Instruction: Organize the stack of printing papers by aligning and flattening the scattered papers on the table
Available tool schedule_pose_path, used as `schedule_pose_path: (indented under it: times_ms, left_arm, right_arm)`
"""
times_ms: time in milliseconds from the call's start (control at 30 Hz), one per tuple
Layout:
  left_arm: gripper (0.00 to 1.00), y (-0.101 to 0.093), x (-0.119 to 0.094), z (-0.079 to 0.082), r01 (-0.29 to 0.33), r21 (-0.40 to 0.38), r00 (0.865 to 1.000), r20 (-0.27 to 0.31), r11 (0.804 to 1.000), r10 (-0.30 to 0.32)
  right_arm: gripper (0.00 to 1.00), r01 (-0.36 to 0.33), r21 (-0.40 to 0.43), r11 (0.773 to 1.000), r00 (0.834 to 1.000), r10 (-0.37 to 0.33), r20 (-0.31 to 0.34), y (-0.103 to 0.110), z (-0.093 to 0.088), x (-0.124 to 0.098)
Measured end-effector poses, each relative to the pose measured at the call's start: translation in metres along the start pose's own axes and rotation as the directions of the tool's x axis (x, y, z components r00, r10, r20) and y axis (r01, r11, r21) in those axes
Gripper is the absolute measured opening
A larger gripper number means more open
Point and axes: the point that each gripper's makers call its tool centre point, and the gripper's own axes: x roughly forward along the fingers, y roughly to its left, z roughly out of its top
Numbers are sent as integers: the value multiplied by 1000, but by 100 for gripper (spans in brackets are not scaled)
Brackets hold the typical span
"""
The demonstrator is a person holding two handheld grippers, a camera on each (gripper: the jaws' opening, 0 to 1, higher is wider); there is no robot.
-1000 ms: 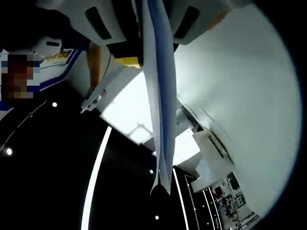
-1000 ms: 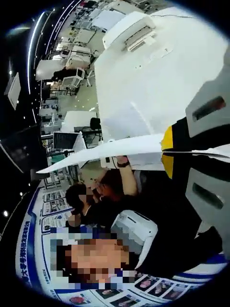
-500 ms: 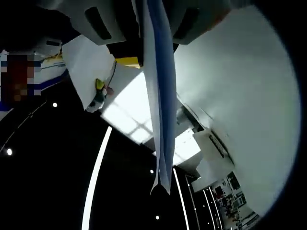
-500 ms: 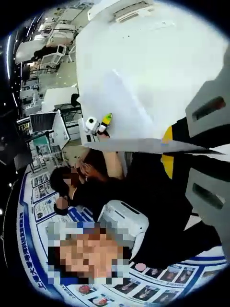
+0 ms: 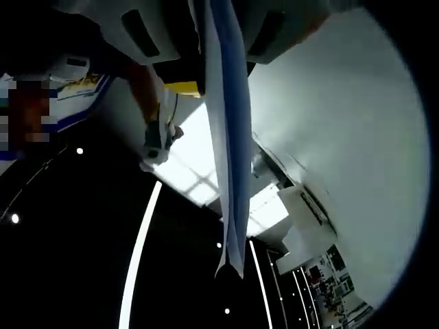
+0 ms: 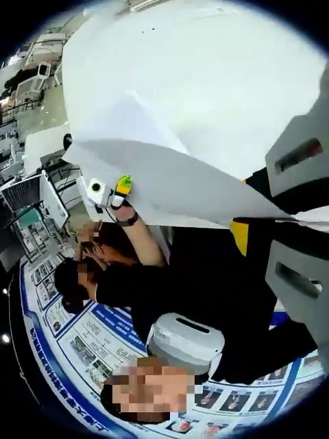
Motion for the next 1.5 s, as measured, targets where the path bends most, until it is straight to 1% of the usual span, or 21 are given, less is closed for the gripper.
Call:
schedule_pose_path:
  times_ms: [100, 233, 367, 733, 833, 1067, 1500]
  left_arm:
    - [6, 0, 0, 0, 1, 0, 1000, 0, 1000, -1]
    - [6, 0, -1, 1, 1, 0, 1000, 0, 1000, -1]
    - [6, 0, -1, 1, 2, 0, 1000, 1, 1000, -2]
    - [6, 0, -1, 2, 4, 0, 1000, 1, 1000, -4]
    - [6, 0, -1, 1, 4, 1, 1000, 0, 1000, -4]
    - [6, 1, -1, 2, 4, 1, 1000, 0, 1000, -4]
    - [6, 2, -2, 3, 4, -1, 1000, 0, 1000, -4]
  right_arm:
    - [0, 5, 15, 1000, 1000, -5, -31, -6, 0, 9]
    - [0, -15, 40, 999, 999, 17, -47, -11, 1, 17]
    - [0, -24, 75, 997, 997, 29, -69, -20, 3, 25]
    - [0, -33, 128, 991, 994, 46, -96, -45, 5, 32]
    - [0, -46, 135, 990, 994, 58, -91, -48, 7, 34]
    - [0, -63, 156, 986, 990, 81, -112, -57, 9, 36]
    - [0, -85, 152, 985, 987, 104, -126, -61, 15, 40]
